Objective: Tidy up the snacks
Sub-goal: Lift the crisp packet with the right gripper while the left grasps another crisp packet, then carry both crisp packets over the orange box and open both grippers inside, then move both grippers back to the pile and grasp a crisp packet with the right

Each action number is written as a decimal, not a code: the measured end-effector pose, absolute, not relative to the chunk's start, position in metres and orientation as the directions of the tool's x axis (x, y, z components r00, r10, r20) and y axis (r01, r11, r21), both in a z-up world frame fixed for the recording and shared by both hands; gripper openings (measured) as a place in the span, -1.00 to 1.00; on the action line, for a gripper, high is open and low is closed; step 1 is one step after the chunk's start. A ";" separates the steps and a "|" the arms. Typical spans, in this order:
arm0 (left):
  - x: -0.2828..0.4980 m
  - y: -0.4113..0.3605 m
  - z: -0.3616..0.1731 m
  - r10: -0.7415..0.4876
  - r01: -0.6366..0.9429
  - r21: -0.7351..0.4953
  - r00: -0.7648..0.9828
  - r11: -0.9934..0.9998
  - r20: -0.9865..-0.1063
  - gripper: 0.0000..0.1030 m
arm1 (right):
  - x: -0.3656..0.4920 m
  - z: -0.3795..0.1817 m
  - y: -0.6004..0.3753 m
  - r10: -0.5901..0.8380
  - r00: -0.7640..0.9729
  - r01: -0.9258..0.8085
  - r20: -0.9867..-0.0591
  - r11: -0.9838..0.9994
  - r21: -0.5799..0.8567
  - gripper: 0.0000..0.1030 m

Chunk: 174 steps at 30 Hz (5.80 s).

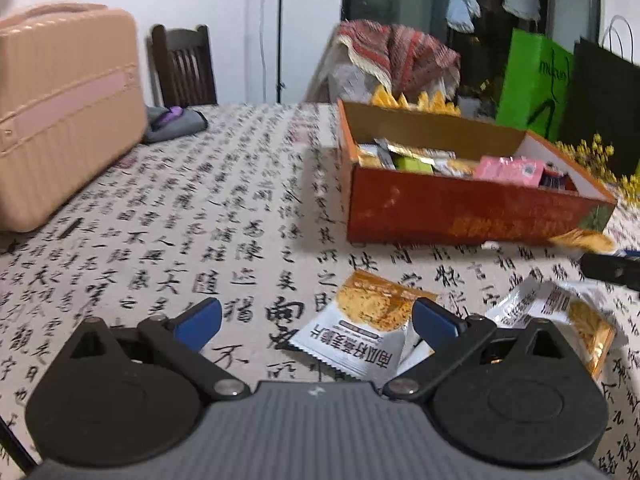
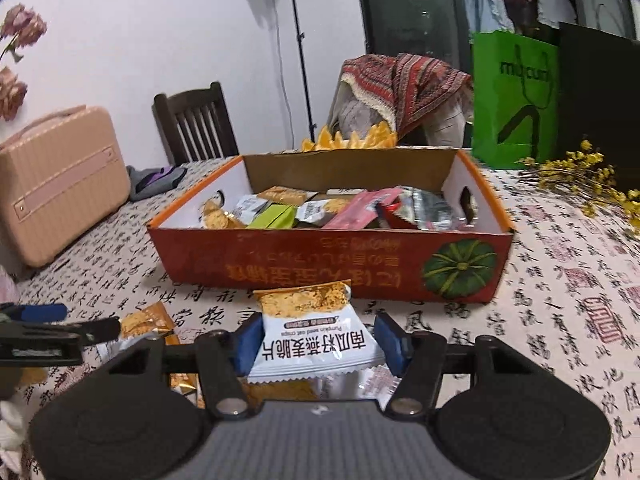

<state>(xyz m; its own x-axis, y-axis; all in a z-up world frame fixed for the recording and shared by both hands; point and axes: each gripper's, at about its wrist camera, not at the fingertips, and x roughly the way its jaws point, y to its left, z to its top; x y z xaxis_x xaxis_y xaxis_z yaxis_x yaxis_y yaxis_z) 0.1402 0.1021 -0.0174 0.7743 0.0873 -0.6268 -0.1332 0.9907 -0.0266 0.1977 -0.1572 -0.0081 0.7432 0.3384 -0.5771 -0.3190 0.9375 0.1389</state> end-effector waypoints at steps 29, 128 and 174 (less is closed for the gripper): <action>0.160 0.082 -0.031 0.067 -0.085 0.002 0.770 0.996 -0.635 0.01 | 0.175 -0.018 -0.209 0.327 0.768 -0.245 -0.551 0.944 0.219 0.15; 0.199 0.035 0.066 0.060 -0.132 -0.182 0.933 0.974 -0.354 1.00 | 0.262 0.037 -0.180 0.318 0.873 -0.302 -0.370 0.948 0.100 1.00; 0.086 0.090 -0.007 0.082 -0.180 -0.124 0.825 0.976 -0.559 1.00 | 0.168 -0.029 -0.141 0.409 0.692 -0.429 -0.595 0.896 0.116 -0.13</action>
<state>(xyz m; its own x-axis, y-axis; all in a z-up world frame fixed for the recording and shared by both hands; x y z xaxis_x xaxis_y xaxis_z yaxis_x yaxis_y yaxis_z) 0.0861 0.0899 -0.0067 0.8252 0.0817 -0.5589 -0.1805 0.9758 -0.1238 0.1681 -0.1406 -0.0286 0.6920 0.4089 -0.5949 -0.4294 0.8956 0.1161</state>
